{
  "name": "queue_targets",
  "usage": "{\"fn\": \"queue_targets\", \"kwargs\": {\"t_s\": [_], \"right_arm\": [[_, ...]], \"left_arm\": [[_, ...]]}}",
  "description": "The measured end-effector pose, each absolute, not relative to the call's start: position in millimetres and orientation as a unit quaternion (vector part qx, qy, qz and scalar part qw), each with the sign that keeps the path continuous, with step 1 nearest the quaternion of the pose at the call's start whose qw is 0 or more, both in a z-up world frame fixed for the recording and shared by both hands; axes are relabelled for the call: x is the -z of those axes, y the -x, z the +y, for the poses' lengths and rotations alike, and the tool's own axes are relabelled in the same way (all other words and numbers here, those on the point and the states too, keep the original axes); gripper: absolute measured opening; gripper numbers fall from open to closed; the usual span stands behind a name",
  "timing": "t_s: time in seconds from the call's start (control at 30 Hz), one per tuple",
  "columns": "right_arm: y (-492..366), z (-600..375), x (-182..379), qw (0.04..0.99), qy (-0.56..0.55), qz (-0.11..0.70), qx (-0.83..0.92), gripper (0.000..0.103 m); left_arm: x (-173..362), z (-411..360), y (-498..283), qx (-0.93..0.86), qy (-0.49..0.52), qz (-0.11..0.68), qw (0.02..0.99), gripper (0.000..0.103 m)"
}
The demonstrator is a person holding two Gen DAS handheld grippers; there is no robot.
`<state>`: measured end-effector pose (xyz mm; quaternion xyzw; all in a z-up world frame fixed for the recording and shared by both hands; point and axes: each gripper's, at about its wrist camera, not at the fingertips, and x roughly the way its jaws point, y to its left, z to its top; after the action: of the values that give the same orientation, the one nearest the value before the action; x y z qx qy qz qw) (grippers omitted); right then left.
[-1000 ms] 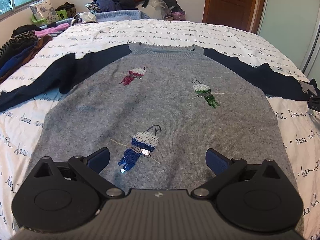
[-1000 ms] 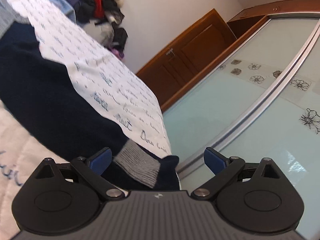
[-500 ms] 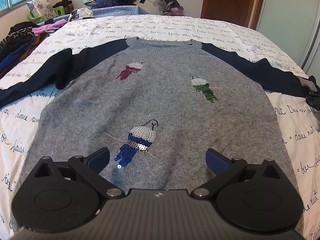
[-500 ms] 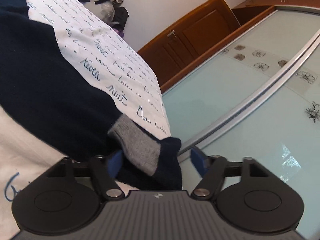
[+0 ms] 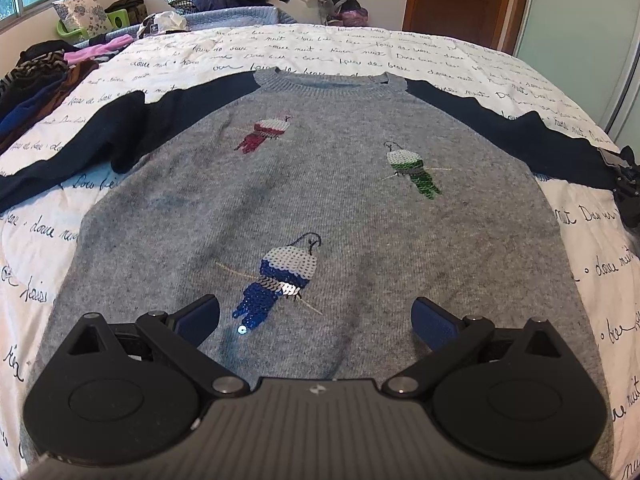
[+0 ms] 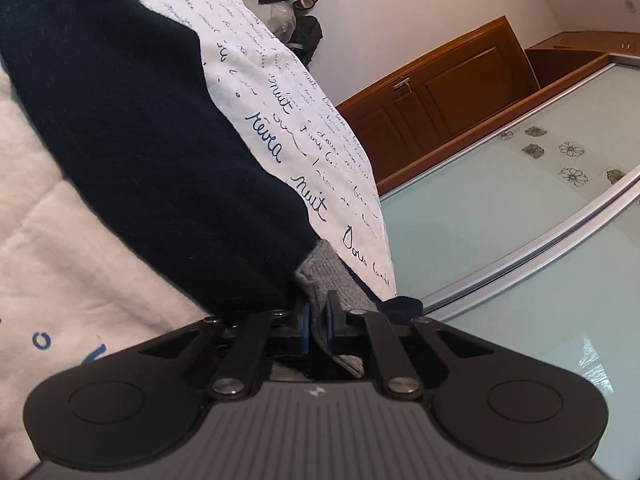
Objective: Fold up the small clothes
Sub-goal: 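Move the right tool to the navy sleeve cuff and close on it, then lift the navy sleeve with the right tool and carry it across the sweater body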
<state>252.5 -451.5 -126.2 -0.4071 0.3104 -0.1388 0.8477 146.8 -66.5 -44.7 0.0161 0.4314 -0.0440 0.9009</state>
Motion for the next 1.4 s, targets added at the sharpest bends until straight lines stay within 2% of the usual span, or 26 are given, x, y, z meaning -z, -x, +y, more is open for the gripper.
{"fn": "queue_targets", "kwargs": {"t_s": [0.13,0.23,0.57,0.83,1.0,1.4], "right_arm": [[-249,-451,121,0.858,0.389,0.306,0.139,0.005],[-244,-452,109,0.884,0.332,0.299,0.140,0.005],[-235,-466,63,0.957,0.052,0.266,0.102,0.005],[-243,-462,59,0.955,-0.154,0.251,0.041,0.005],[-251,-456,55,0.946,-0.218,0.239,0.014,0.005],[-255,-419,48,0.931,-0.283,0.227,-0.034,0.005]], "left_arm": [[47,-65,-146,0.047,-0.012,0.434,0.900,0.101],[46,-65,-146,0.047,-0.013,0.432,0.901,0.101],[41,-57,-147,0.043,-0.003,0.429,0.902,0.101],[39,-46,-144,0.037,0.000,0.425,0.904,0.101],[39,-44,-143,0.040,0.005,0.422,0.906,0.101],[40,-37,-142,0.037,0.015,0.420,0.907,0.101]]}}
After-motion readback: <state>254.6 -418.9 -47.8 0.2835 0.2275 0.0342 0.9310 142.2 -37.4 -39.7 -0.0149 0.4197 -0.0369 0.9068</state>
